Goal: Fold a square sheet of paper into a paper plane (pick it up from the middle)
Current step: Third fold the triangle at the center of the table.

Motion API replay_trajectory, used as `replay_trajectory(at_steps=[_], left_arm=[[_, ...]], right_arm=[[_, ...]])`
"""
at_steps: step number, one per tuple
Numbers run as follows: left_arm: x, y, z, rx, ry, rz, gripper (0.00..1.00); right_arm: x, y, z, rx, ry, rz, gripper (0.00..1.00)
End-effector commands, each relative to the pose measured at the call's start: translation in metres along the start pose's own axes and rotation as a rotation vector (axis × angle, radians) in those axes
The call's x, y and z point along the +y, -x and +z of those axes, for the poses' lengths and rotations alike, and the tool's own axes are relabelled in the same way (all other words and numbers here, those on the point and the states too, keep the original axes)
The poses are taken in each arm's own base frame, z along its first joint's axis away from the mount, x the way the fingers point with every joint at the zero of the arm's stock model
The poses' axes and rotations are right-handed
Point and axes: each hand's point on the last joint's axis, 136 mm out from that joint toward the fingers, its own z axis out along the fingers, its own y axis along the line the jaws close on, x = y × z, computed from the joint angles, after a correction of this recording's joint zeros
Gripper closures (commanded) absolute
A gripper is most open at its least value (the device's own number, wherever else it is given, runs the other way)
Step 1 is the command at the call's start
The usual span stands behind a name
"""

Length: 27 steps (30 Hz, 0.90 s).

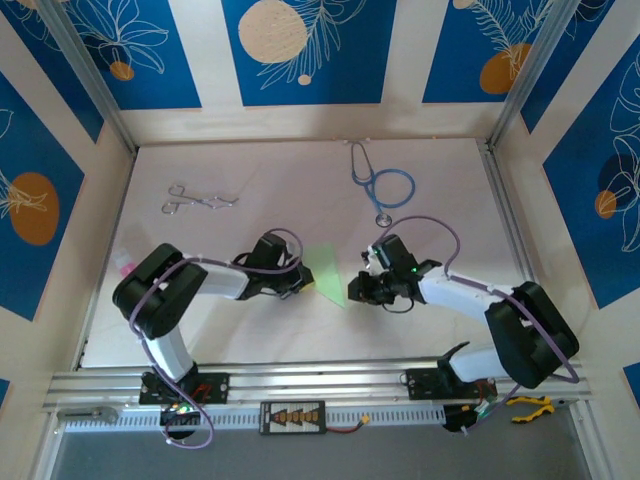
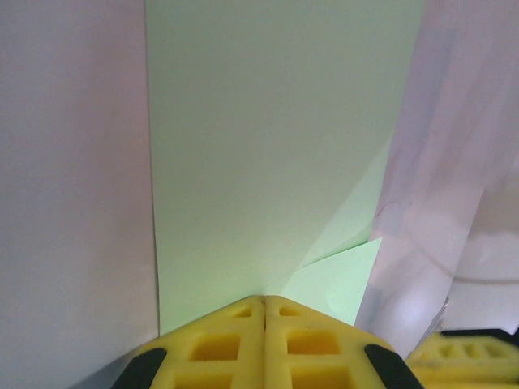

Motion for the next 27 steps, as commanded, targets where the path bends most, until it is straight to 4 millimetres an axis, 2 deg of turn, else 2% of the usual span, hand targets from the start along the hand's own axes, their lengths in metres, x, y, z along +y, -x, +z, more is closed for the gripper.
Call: replay_trajectory(at_steps=[1,3,7,12,18,27], left_arm=[[0.008,-0.008,-0.003,-0.044,0.035,-0.075,1.0],[0.001,-0.011,-0.003,-0.054,0.025,-0.064,0.98],[-0.01,-0.008,-0.012,-0.09,0.019,-0.017,0.9],[-0.009,-0.001,-0.028,-0.121,0.06,0.027,0.77],[-0.005,0.008,-0.041,-0.14,0.044,0.017,0.74],[0.0,0.011,-0.043,-0.122,0.055,0.024,0.73]], right_arm=[[-0.014,0.021,-0.007,-0.092,-0.19,-0.014,0.76],[-0.003,0.027,-0.005,-0.103,-0.151,-0.033,0.7],[0.017,0.034,0.006,-0.066,-0.055,-0.048,0.69],[0.022,0.033,0.022,-0.006,-0.032,-0.043,0.68],[0.026,0.032,0.03,0.02,-0.006,-0.047,0.71],[0.026,0.033,0.033,0.034,-0.005,-0.059,0.8]])
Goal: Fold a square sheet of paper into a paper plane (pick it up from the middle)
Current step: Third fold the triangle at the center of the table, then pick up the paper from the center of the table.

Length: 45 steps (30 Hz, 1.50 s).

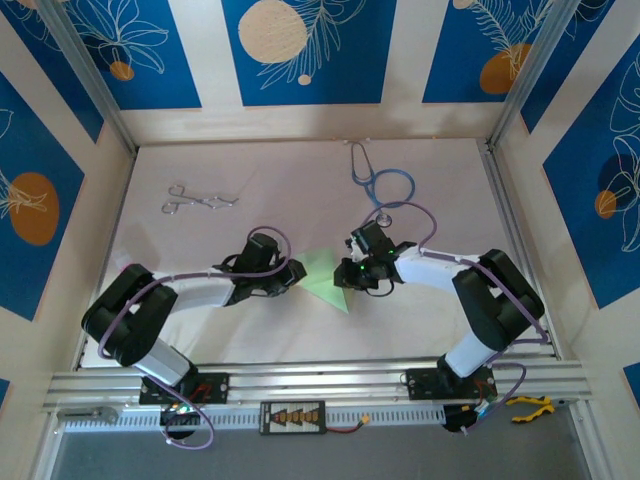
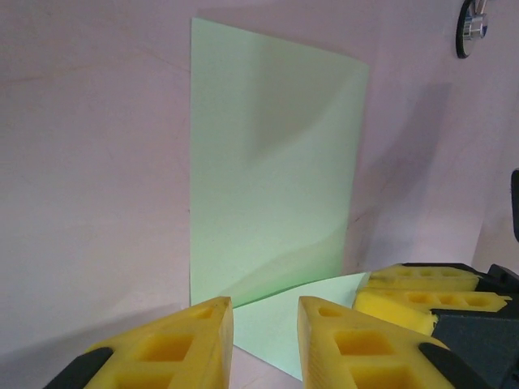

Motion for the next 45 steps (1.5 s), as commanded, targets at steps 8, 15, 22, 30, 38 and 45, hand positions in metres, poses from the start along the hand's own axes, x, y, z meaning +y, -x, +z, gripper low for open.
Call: replay_trajectory(at_steps=[8,15,22,30,38,45], left_arm=[[0.009,0.0,-0.003,0.023,0.025,0.01,0.73],[0.011,0.001,-0.003,0.025,0.026,0.005,0.72],[0.012,0.002,-0.004,0.025,0.029,0.0,0.73],[0.018,0.007,-0.007,0.024,0.039,-0.018,0.67],[0.012,0.012,-0.004,0.041,-0.007,-0.043,0.6],[0.004,0.011,0.003,0.062,-0.053,-0.055,0.59]], right_arm=[[0.014,0.0,-0.002,0.015,0.057,-0.04,0.86],[0.019,-0.002,0.001,0.036,0.094,-0.052,0.85],[0.021,-0.001,-0.001,0.032,0.1,-0.054,0.94],[0.043,0.003,-0.017,0.0,0.208,-0.071,0.98],[0.049,0.007,-0.03,-0.037,0.3,-0.045,0.99],[0.048,0.009,-0.035,-0.052,0.34,-0.023,1.0]])
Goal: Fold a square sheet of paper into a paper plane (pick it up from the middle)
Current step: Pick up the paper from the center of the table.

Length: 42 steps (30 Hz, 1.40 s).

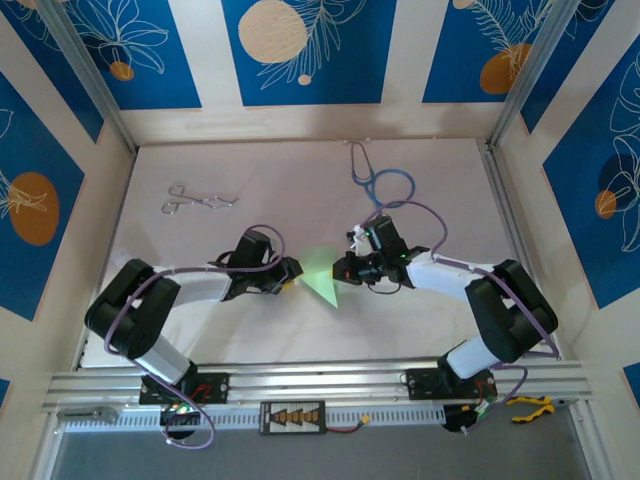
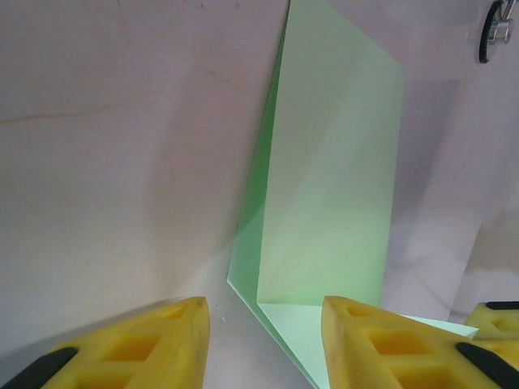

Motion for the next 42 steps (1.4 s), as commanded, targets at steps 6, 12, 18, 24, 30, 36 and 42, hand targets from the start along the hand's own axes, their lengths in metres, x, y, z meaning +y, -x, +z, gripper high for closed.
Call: replay_trajectory(at_steps=[6,12,18,24,30,36,42], left_arm=[[-0.016,0.005,0.005,0.018,-0.08,-0.011,0.6],[-0.017,0.005,0.012,0.026,-0.097,-0.019,0.63],[-0.016,0.009,0.014,0.014,-0.104,-0.022,0.66],[-0.016,0.012,0.014,-0.003,-0.113,-0.028,0.68],[-0.017,0.012,0.014,-0.001,-0.123,-0.034,0.69],[-0.015,0.013,0.012,-0.007,-0.119,-0.046,0.67],[-0.014,0.014,0.013,-0.006,-0.121,-0.057,0.63]], right_arm=[[0.013,0.001,-0.007,-0.008,0.069,-0.003,1.0],[0.013,0.0,-0.006,-0.002,0.08,-0.001,1.0],[0.011,-0.002,-0.005,0.007,0.083,-0.001,1.0],[0.008,-0.005,-0.005,0.009,0.082,0.005,0.99],[0.009,-0.002,-0.006,-0.002,0.091,0.005,1.0],[0.017,-0.001,-0.01,-0.014,0.127,-0.008,1.0],[0.022,0.001,-0.014,-0.028,0.158,-0.019,1.0]])
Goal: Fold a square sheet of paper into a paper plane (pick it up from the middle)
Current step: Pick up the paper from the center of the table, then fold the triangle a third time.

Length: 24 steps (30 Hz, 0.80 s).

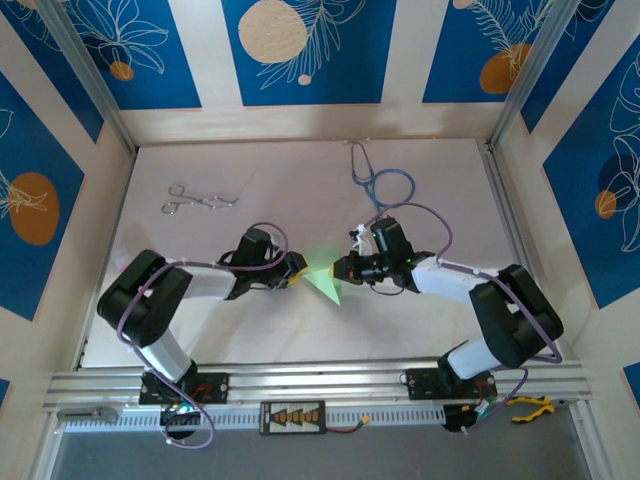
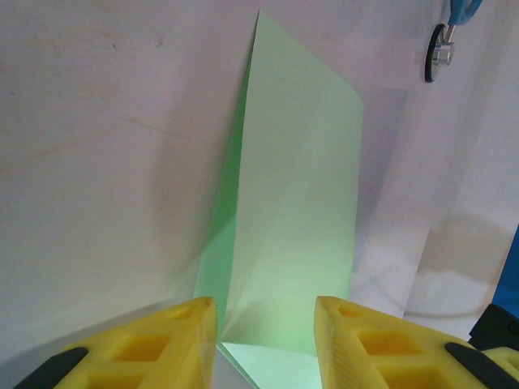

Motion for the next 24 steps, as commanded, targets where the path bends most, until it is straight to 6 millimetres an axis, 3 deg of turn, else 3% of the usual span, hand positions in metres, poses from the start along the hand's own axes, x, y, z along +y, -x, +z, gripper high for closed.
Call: replay_trajectory(at_steps=[1,13,24], left_arm=[[0.002,0.0049,-0.0004,-0.004,-0.016,-0.02,0.63],[-0.0035,0.0062,0.0068,0.021,-0.062,-0.041,0.64],[-0.0072,0.0082,0.0063,0.014,-0.075,-0.036,0.74]], right_arm=[[0.0089,-0.0015,-0.0048,-0.001,0.05,-0.011,1.0],[0.0107,-0.0028,-0.0053,0.005,0.081,-0.009,1.0],[0.0059,-0.0062,-0.006,0.013,0.083,0.0,1.0]])
